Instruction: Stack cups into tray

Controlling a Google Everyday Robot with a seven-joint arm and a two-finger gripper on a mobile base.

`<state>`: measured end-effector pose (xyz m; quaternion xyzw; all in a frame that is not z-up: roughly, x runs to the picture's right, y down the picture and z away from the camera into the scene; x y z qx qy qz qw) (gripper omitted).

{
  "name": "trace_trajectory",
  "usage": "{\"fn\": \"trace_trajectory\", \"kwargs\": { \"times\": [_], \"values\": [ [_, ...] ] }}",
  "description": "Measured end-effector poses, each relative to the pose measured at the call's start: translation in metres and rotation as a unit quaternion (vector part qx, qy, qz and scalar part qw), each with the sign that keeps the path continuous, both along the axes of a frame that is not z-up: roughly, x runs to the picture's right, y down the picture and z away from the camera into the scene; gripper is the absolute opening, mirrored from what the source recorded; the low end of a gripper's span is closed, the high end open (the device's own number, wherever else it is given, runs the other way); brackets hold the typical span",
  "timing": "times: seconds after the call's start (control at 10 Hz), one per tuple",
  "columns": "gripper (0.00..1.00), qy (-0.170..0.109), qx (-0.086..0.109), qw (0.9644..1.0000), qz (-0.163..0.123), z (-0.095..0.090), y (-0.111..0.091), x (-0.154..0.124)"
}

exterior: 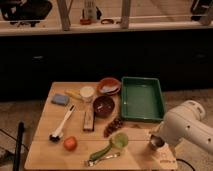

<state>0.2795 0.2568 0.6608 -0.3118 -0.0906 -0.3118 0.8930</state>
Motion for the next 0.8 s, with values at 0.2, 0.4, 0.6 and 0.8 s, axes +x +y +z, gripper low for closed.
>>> {"fn": "trace_trajectory", "kwargs": {
  "times": [0.2, 0.4, 0.6, 0.8],
  "values": [
    [0.80, -0.008, 0.000, 1.0000, -0.002, 0.006, -0.001, -0.003],
    [0.80, -0.013, 0.003, 0.9999, -0.004, 0.015, 0.004, -0.002],
    [0.80, -0.019, 0.002, 0.9998, -0.004, 0.027, 0.009, -0.004],
    [0.80, -0.019, -0.002, 0.9998, 0.000, 0.036, 0.013, 0.000]
  ]
}}
